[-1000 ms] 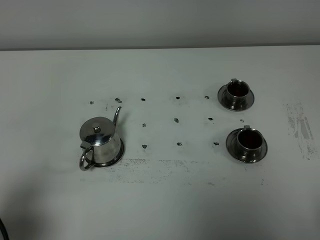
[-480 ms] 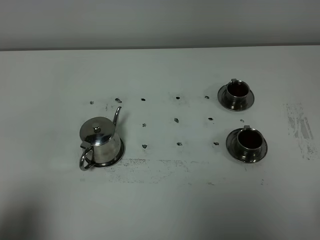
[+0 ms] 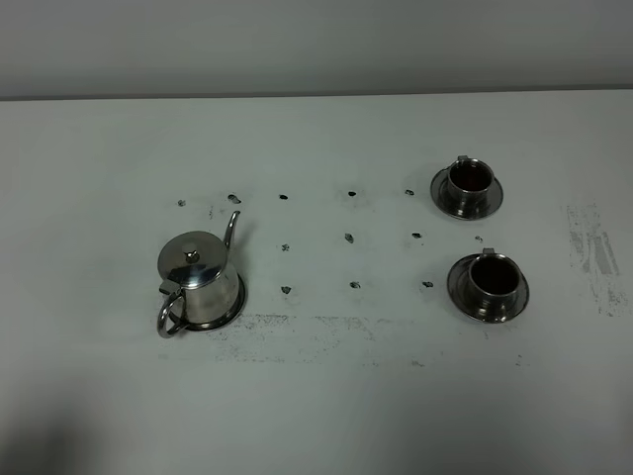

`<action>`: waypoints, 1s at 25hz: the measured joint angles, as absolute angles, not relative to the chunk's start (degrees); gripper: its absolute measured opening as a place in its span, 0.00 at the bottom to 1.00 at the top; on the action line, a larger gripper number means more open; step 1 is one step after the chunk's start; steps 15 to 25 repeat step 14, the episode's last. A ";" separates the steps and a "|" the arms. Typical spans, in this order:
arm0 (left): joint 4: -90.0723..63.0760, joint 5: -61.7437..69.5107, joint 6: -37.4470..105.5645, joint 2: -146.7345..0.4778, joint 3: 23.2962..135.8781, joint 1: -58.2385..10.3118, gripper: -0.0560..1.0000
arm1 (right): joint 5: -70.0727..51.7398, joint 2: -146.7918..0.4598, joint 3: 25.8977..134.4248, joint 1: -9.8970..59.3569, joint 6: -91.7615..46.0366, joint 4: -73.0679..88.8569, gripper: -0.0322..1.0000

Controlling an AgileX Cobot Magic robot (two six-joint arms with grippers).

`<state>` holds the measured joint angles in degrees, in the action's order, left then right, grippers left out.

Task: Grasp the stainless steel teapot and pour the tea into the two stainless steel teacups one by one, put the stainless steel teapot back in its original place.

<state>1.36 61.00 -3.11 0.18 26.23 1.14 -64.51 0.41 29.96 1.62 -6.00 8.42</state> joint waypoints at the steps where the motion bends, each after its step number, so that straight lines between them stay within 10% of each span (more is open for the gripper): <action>1: 1.36 61.00 -3.11 0.18 26.23 1.14 0.54 | -64.51 0.41 29.96 1.62 -6.00 8.42 0.35; 25: 1.36 61.00 -3.08 0.18 26.23 1.14 0.54 | -64.51 0.41 29.96 1.62 -6.00 8.42 0.35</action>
